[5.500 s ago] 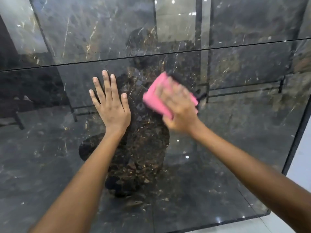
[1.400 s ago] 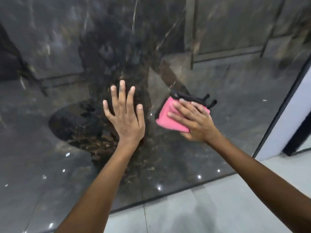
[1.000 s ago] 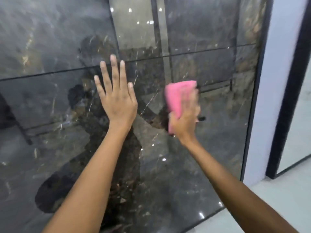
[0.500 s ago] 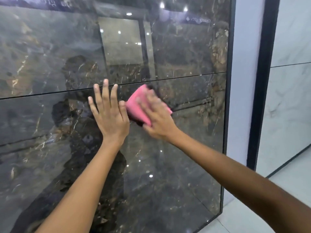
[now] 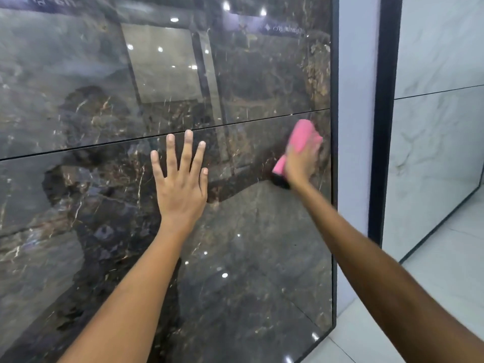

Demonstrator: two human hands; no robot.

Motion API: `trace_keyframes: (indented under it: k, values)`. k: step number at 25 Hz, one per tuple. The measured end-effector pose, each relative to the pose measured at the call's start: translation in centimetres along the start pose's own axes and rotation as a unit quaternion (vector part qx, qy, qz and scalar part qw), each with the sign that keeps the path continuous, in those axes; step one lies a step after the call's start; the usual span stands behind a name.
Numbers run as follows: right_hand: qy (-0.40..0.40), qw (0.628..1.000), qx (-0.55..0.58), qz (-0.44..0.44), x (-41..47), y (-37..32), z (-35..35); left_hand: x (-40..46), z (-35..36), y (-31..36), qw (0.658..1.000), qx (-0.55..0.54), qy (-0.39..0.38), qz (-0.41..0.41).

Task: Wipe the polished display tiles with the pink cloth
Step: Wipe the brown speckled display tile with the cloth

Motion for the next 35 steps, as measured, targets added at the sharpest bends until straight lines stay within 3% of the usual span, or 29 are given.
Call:
trace_keyframes:
  k: [1,2,3,4,5,6,8,10,12,14,15,16,17,18,19,20,21,23,24,26,27,29,30,31,32,33,34,35]
  values:
    - [-0.068,0.987,-0.025,-0.143,-4.8,-2.5,2.6,-0.1,0.0,0.0,1.0,0.001,0.004,-0.001]
    - [-0.168,0.932,-0.066,-0.314,-10.5,-4.8,5.2,-0.1,0.0,0.0,1.0,0.002,0.007,-0.003]
    - [-0.235,0.853,-0.122,-0.451,-14.7,-5.6,6.9,0.0,0.0,-0.1,1.0,-0.002,0.008,-0.005]
    - [-0.238,0.799,-0.146,-0.532,-14.6,-6.3,6.8,0.0,0.0,-0.2,1.0,-0.006,0.004,-0.005]
    - [-0.191,0.81,-0.15,-0.534,-11.2,-7.0,5.7,0.0,0.0,-0.3,1.0,-0.01,0.0,-0.006]
    - [-0.14,0.865,-0.146,-0.459,-5.9,-6.5,4.2,-0.1,0.0,-0.4,1.0,-0.011,-0.004,-0.009]
    - [-0.054,0.967,-0.095,-0.23,4.3,-2.1,-0.4,-0.1,0.1,-0.3,1.0,-0.011,-0.011,-0.008]
    - [-0.008,0.996,-0.053,-0.074,9.1,3.7,-4.0,-0.2,0.0,-0.1,1.0,-0.008,-0.012,-0.013]
    - [-0.003,0.998,-0.051,-0.036,6.5,6.2,-3.3,-0.1,0.2,-0.2,1.0,-0.006,-0.021,-0.016]
    - [-0.027,0.987,-0.068,-0.141,-2.1,4.9,0.8,0.1,-0.1,0.1,1.0,-0.02,-0.013,-0.002]
    - [-0.095,0.957,-0.086,-0.259,-7.9,3.0,3.7,0.3,-0.4,0.2,0.999,-0.035,-0.002,0.003]
    - [-0.182,0.883,-0.118,-0.417,-15.1,1.5,6.3,-0.1,-1.0,-0.2,0.998,-0.061,0.007,-0.011]
    - [-0.219,0.783,-0.163,-0.56,-20.6,1.3,7.6,-0.2,-1.5,-0.8,0.995,-0.09,0.026,-0.027]
    - [-0.224,0.7,-0.193,-0.65,-22.4,1.8,7.7,-1.2,-1.9,-1.4,0.992,-0.107,0.032,-0.058]
    - [-0.216,0.674,-0.193,-0.679,-20.1,1.8,6.9,-2.5,-1.9,-1.9,0.99,-0.104,0.029,-0.086]
    - [-0.189,0.715,-0.168,-0.652,-15.7,1.4,5.9,-4.1,-1.6,-1.9,0.992,-0.085,0.016,-0.091]
    - [-0.152,0.788,-0.146,-0.578,-9.8,1.4,4.6,-5.2,-1.3,-1.7,0.995,-0.057,0.001,-0.078]
    - [-0.087,0.936,-0.111,-0.324,1.7,4.5,0.3,-6.4,-0.2,-1.5,0.998,-0.006,-0.032,-0.047]
    - [-0.059,0.972,-0.085,-0.209,5.6,6.9,-2.0,-6.5,0.1,-1.7,0.998,0.006,-0.04,-0.048]
    - [-0.021,0.997,-0.034,-0.068,7.5,9.2,-3.7,-6.1,0.2,-1.6,0.997,0.012,-0.041,-0.062]
    - [0.002,0.998,-0.039,-0.047,6.0,8.8,-3.2,-6.0,0.2,-1.5,0.997,0.008,-0.039,-0.064]
    - [0.013,0.991,-0.066,-0.118,-0.8,5.8,-0.1,-6.3,-0.1,-1.5,0.998,-0.014,-0.02,-0.055]
    - [-0.019,0.973,-0.079,-0.217,-5.5,3.5,2.4,-6.3,-0.4,-1.5,0.998,-0.034,0.001,-0.052]
    - [-0.078,0.932,-0.095,-0.342,-11.1,1.5,5.0,-6.3,-0.8,-1.7,0.996,-0.065,0.019,-0.06]
    - [-0.15,0.853,-0.127,-0.484,-17.3,0.8,7.2,-6.4,-1.0,-2.1,0.991,-0.099,0.028,-0.082]
    - [-0.209,0.748,-0.171,-0.606,-22.4,2.0,8.3,-7.0,-1.0,-2.3,0.987,-0.119,0.03,-0.101]
    - [-0.242,0.653,-0.206,-0.687,-24.5,4.1,8.3,-8.0,-0.9,-2.0,0.987,-0.118,0.025,-0.108]
    - [-0.254,0.603,-0.219,-0.724,-23.5,5.9,7.7,-9.2,-0.8,-1.4,0.991,-0.096,0.015,-0.096]
Point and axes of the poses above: each hand's wrist, its own x-axis towards the middle knuckle, its own z-axis out of the palm, y = z × x, the point moved 10 cm from there along x, towards the middle knuckle
